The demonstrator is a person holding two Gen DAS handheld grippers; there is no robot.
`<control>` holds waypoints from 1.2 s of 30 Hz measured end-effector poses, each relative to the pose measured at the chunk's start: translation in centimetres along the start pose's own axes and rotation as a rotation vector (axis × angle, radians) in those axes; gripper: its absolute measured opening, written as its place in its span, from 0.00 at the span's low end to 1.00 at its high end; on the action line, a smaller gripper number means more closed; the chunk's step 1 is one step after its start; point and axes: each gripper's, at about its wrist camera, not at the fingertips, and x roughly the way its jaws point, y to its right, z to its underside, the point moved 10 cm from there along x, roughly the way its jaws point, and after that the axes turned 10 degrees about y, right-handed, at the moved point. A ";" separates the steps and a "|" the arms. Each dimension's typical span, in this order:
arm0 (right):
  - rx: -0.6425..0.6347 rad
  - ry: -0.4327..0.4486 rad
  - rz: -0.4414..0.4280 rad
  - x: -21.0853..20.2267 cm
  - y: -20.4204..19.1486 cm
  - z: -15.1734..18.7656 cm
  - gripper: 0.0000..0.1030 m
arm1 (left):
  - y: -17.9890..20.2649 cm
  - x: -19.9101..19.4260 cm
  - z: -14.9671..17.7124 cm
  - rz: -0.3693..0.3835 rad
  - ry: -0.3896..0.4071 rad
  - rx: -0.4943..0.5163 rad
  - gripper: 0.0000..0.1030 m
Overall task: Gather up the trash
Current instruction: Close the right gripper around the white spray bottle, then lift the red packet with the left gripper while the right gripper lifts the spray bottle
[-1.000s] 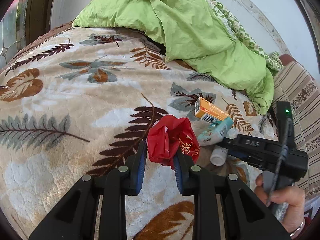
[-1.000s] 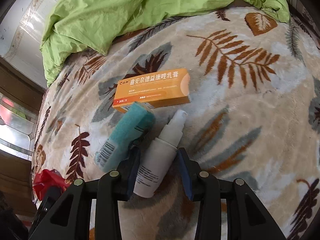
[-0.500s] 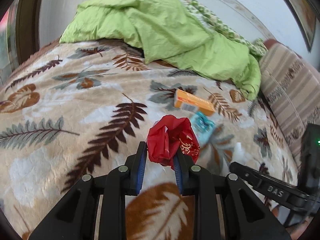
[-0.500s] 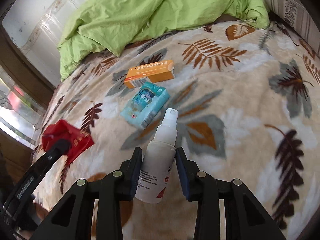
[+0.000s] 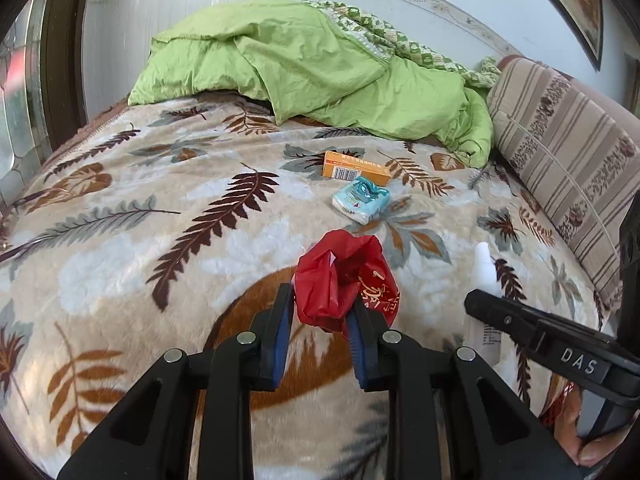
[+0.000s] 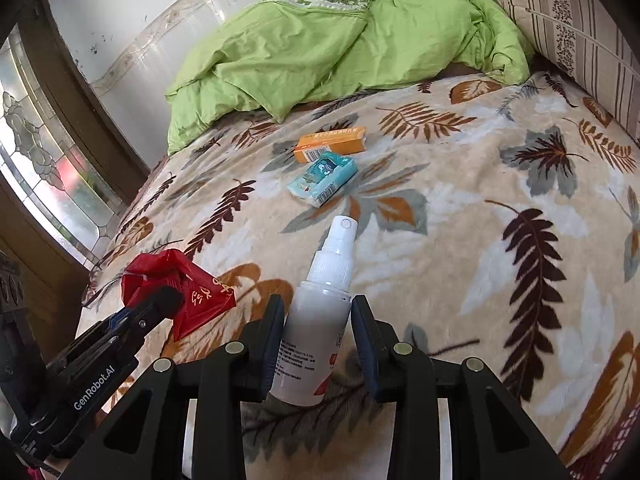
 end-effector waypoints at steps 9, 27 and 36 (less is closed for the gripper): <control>-0.012 0.055 0.004 -2.2 0.5 0.0 0.35 | 0.1 -1.3 0.5 -0.042 0.033 0.028 0.24; 0.001 0.066 0.010 -2.2 0.8 -0.3 0.35 | 0.6 -1.6 0.4 -0.052 0.057 0.070 0.24; -0.002 0.064 0.009 -2.0 0.8 -0.2 0.35 | 0.8 -1.7 0.4 -0.050 0.059 0.074 0.24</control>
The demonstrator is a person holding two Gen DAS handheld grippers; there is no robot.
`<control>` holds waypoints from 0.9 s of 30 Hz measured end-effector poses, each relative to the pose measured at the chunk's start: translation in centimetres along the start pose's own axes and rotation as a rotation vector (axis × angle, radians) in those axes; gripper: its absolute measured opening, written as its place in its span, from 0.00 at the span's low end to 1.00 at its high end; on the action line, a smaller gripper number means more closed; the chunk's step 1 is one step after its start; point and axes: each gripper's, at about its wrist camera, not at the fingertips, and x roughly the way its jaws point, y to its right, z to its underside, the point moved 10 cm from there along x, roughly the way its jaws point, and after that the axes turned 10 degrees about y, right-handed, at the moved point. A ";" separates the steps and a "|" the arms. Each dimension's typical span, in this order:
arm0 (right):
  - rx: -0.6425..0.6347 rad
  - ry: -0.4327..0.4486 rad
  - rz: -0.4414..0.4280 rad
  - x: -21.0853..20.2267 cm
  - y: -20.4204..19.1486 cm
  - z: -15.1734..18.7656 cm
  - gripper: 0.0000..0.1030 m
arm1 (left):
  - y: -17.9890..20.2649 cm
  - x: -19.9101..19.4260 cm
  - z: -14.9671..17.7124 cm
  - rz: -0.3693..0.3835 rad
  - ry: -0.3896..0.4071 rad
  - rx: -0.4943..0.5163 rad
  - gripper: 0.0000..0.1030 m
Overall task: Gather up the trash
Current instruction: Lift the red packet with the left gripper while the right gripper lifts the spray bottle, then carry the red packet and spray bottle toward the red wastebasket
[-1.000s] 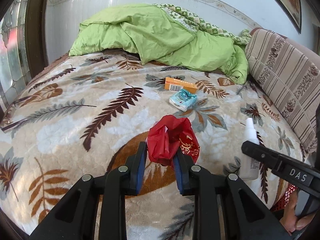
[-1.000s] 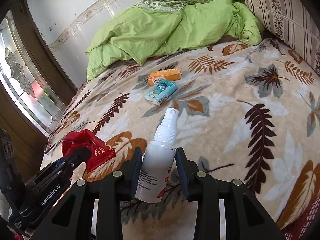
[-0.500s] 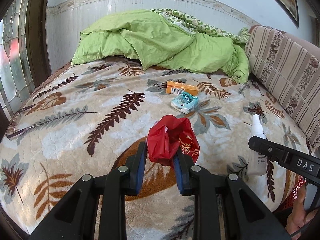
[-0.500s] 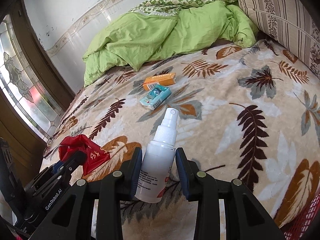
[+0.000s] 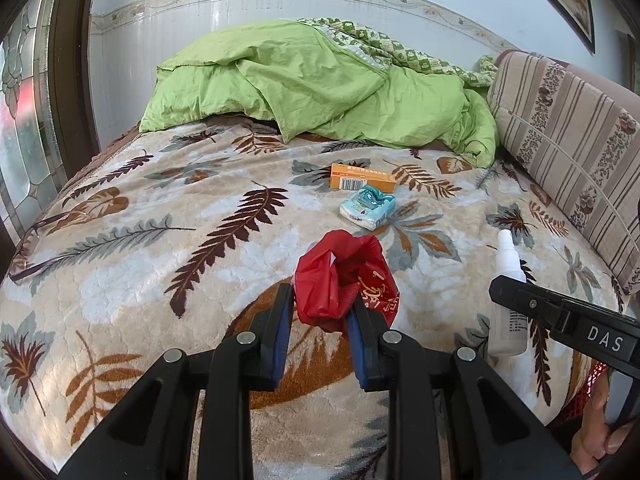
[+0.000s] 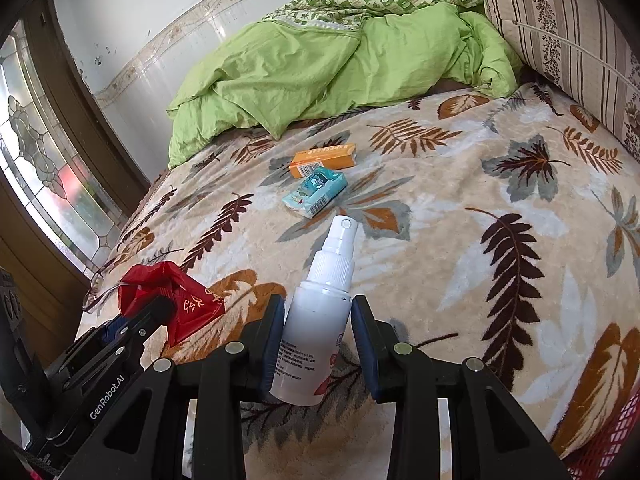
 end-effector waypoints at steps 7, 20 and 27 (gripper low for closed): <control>0.001 -0.001 0.000 0.0 0.0 0.0 0.35 | 0.2 -0.1 0.1 0.002 0.001 0.002 0.24; 0.001 0.001 0.000 0.0 0.0 0.0 0.35 | 0.4 -0.3 0.2 0.004 0.006 0.011 0.24; -0.002 0.003 -0.002 0.0 0.0 -0.1 0.35 | 0.6 -0.4 0.1 0.014 0.010 0.024 0.24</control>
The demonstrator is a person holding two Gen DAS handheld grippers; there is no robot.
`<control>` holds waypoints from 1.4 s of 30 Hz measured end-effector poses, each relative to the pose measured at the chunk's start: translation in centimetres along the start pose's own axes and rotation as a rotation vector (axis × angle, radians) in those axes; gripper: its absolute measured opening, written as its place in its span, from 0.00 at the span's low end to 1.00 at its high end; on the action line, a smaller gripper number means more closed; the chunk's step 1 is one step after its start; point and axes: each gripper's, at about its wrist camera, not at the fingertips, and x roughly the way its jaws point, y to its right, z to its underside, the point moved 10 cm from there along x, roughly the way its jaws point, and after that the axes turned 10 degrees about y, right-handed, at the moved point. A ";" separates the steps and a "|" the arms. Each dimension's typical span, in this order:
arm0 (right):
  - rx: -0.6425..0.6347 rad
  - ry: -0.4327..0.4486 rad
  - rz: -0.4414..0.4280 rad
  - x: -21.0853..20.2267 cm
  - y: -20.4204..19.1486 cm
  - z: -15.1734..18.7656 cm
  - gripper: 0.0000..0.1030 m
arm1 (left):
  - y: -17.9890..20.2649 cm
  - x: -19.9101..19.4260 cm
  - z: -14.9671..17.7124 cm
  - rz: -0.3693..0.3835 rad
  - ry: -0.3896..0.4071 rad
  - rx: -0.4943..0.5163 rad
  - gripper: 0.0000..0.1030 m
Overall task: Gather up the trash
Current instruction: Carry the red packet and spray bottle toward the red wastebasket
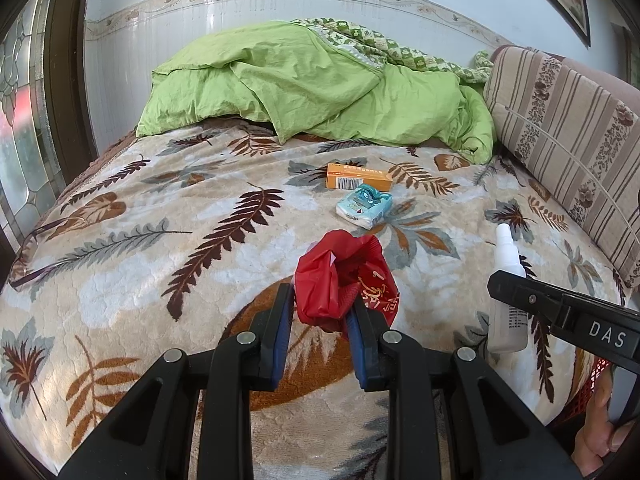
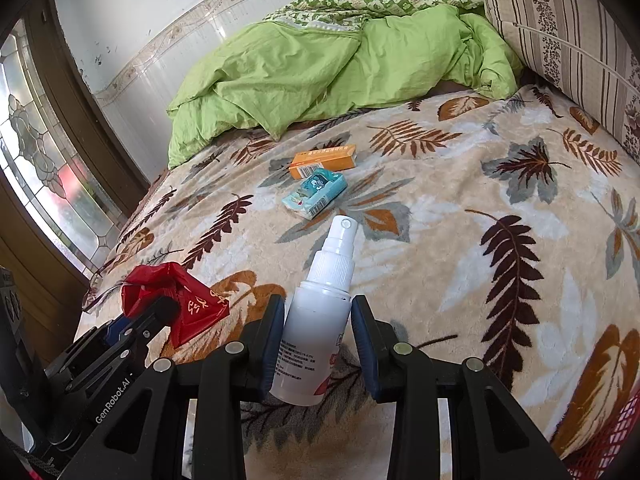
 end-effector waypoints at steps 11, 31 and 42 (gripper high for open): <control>0.000 0.001 -0.001 0.0 0.0 0.0 0.35 | 0.4 -0.2 0.1 0.002 0.004 0.003 0.24; 0.030 0.023 -0.006 -1.2 0.2 -0.2 0.35 | 0.8 -0.6 0.1 0.011 0.020 0.022 0.24; 0.068 0.032 -0.025 -3.0 0.4 0.1 0.35 | 2.2 -1.2 -0.4 0.031 0.031 0.048 0.24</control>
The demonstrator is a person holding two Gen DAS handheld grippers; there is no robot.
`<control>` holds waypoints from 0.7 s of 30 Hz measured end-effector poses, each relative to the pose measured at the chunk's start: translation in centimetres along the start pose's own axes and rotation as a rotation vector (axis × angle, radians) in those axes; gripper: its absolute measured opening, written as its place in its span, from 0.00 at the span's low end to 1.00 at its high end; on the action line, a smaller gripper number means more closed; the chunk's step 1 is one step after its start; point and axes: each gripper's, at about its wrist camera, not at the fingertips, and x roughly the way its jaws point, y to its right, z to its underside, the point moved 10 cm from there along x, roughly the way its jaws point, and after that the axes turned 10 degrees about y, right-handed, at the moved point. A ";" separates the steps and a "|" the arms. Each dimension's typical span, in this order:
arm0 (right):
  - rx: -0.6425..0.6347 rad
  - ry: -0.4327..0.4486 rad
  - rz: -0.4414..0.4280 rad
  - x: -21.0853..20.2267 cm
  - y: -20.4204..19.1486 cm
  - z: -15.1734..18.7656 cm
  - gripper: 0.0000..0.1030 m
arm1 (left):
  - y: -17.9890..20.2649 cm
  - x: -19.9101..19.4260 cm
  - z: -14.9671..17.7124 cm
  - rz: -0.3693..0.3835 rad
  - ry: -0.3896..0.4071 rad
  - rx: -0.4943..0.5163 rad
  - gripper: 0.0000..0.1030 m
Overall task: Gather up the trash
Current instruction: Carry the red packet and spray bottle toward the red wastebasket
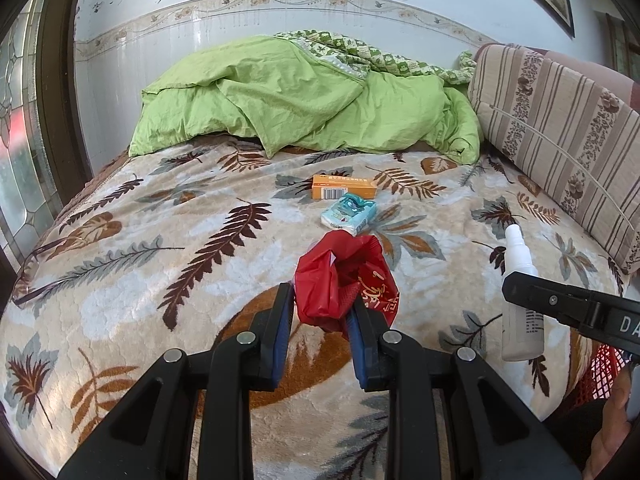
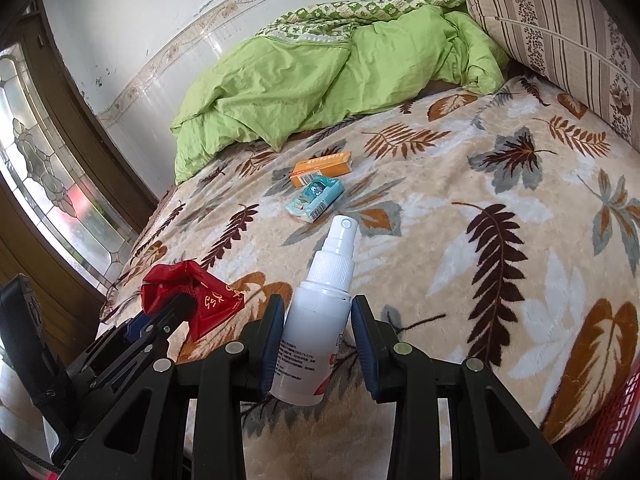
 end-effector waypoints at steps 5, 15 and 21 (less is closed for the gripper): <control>0.021 0.002 -0.006 -1.0 0.4 0.1 0.35 | 0.5 0.1 -0.2 0.022 0.003 0.013 0.24; 0.059 0.024 0.001 -3.9 2.3 0.0 0.35 | 2.6 -0.2 -1.0 0.122 -0.005 0.026 0.24; 0.094 0.056 0.026 -6.9 4.9 -0.8 0.35 | 4.5 -0.1 -1.8 0.194 -0.008 0.048 0.24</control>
